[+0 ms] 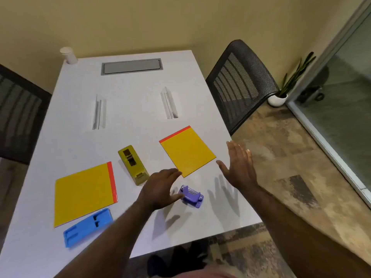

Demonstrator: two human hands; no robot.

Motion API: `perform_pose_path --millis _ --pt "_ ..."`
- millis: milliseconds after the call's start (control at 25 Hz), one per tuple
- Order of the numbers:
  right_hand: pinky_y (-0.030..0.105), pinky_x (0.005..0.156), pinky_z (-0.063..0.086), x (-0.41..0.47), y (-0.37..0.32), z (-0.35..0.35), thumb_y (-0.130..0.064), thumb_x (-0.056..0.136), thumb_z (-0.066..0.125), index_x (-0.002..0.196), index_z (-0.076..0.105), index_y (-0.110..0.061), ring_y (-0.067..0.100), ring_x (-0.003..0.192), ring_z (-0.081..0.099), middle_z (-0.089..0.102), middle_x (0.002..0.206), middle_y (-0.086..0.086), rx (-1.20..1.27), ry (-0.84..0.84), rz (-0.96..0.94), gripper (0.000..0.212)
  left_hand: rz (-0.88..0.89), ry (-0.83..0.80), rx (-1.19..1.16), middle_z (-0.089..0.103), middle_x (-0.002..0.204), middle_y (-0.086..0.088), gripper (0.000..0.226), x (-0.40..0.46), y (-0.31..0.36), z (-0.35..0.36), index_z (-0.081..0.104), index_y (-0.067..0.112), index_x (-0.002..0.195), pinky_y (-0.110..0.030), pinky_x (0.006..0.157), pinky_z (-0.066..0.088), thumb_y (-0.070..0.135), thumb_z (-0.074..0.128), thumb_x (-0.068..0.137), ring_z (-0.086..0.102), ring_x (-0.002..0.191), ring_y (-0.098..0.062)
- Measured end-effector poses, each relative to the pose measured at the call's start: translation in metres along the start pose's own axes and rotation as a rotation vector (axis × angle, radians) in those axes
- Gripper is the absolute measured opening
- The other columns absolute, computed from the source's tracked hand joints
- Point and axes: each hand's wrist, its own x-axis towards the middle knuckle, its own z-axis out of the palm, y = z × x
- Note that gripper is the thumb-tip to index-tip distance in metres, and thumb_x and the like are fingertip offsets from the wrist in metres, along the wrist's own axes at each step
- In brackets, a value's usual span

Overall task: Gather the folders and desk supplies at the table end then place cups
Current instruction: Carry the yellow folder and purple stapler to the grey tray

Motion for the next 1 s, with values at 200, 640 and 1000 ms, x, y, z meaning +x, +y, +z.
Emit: perform_pose_path --millis 200,640,1000 --pt "0.049 0.118 0.018 0.026 0.034 0.029 -0.048 0.094 0.049 0.147 0.033 -0.017 0.024 0.143 0.029 0.030 0.157 0.005 -0.045 -0.176 -0.070 0.063 -0.076 -0.156 -0.005 0.057 0.136 -0.001 0.061 0.012 0.006 0.038 0.057 0.020 0.130 -0.033 0.094 0.043 0.055 0.063 0.080 0.053 0.122 -0.020" --pt "0.049 0.119 0.020 0.064 0.041 0.089 -0.043 0.094 0.051 0.146 0.034 -0.016 0.025 0.143 0.029 0.030 0.157 0.007 0.085 -0.375 -0.145 0.061 -0.120 -0.257 -0.077 0.052 0.141 -0.002 0.057 0.048 0.033 0.077 0.055 0.024 0.129 -0.033 0.094 0.043 0.046 0.070 0.078 0.052 0.121 -0.022" --pt "0.049 0.116 0.021 0.076 0.041 0.105 -0.041 0.092 0.056 0.145 0.036 -0.015 0.027 0.142 0.032 0.032 0.155 0.008 0.128 -0.388 -0.151 0.063 -0.086 -0.392 -0.015 0.055 0.126 0.002 0.051 0.066 0.023 0.079 0.057 0.026 0.118 -0.032 0.092 0.038 0.051 0.070 0.077 0.049 0.112 -0.018"
